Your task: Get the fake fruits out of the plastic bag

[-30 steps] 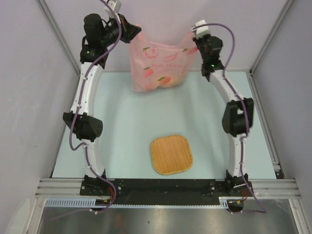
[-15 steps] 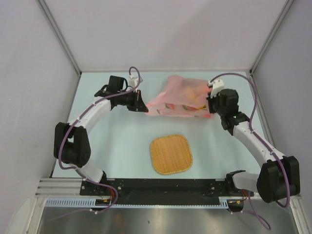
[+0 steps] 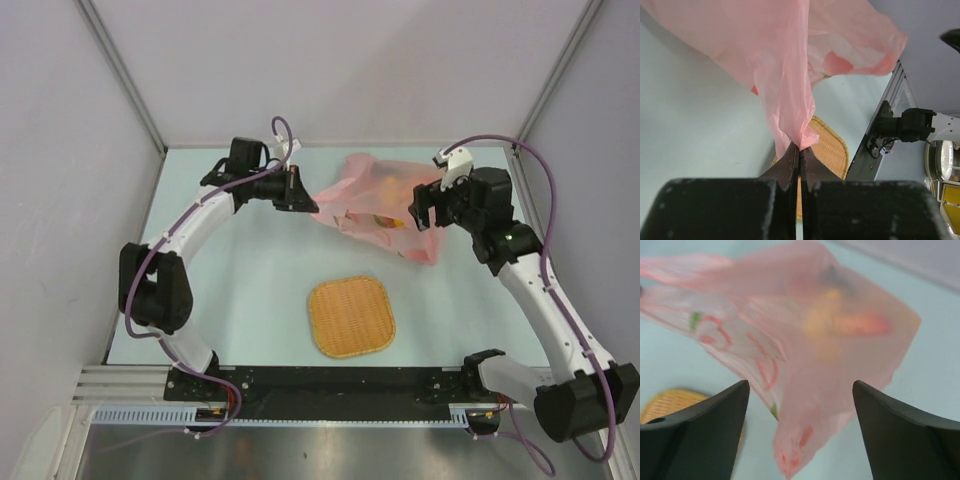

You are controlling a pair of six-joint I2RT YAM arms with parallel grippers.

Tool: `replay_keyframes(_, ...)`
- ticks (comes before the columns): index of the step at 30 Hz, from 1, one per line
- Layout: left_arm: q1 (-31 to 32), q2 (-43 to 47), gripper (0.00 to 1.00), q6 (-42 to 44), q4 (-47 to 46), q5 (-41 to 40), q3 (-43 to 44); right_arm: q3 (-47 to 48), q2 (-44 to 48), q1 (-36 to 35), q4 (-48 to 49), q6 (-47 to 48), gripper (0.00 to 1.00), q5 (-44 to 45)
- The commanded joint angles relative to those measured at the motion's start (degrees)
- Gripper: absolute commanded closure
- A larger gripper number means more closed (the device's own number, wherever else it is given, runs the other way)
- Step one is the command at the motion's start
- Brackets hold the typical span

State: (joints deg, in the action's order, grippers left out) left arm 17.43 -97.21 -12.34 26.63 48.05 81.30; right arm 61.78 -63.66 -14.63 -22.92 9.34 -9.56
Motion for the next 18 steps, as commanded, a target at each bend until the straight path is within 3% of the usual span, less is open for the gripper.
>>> replay_keyframes(1,1.2,-0.61,1.0,-3.13,-2.82,2.48,3.69,4.4,0.47,-3.99,-0.03,-1.35,0.02,-5.02)
replay_keyframes(4,1.29,-0.35,1.0,-4.53,-3.17,3.36,5.01,4.4,-2.16,-8.11,2.95,1.62,0.06,-2.58)
replay_keyframes(7,1.38,-0.09,1.0,-5.68,-3.25,3.27,6.24,4.4,-7.5,-10.32,6.29,2.61,0.31,-3.88)
replay_keyframes(8,1.46,-0.17,1.0,-5.85,-3.34,3.54,6.85,4.49,-9.19,-11.37,7.26,2.17,0.51,-4.41)
replay_keyframes(10,1.81,-0.17,1.0,-5.77,-3.17,3.98,7.47,4.84,-12.7,-12.34,10.08,1.38,0.76,-3.63)
replay_keyframes(11,1.73,-0.17,1.0,-5.77,-3.17,4.15,7.82,4.93,-16.37,-13.22,10.78,0.68,0.97,-2.58)
replay_keyframes(18,2.52,1.58,1.0,-5.68,-3.17,4.16,7.47,5.63,-25.71,-15.07,13.95,3.65,1.0,1.92)
